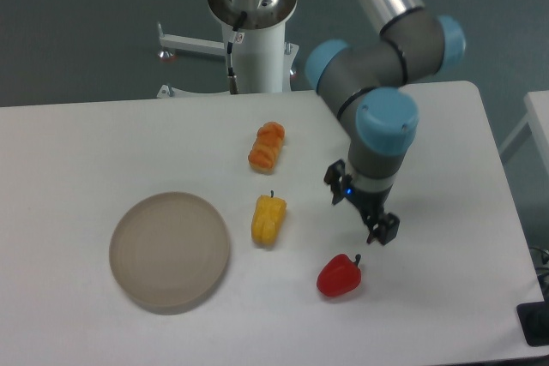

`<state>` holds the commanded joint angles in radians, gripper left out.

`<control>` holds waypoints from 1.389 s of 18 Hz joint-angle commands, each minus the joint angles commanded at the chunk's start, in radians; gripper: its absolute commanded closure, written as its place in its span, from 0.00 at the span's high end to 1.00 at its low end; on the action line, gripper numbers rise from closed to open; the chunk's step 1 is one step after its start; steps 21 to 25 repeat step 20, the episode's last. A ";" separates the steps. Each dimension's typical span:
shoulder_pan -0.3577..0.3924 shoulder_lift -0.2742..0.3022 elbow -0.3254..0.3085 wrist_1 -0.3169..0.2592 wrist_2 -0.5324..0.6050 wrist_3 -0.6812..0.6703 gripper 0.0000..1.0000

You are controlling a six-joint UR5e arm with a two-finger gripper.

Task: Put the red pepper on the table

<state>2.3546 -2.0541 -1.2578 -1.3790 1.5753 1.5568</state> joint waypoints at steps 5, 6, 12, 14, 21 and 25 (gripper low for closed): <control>0.023 0.037 -0.055 0.011 0.006 0.039 1.00; 0.026 0.040 -0.066 0.015 0.006 0.039 1.00; 0.026 0.041 -0.081 0.017 0.005 0.039 1.00; 0.026 0.041 -0.083 0.017 0.006 0.037 1.00; 0.026 0.040 -0.084 0.017 0.005 0.037 1.00; 0.026 0.040 -0.084 0.017 0.005 0.037 1.00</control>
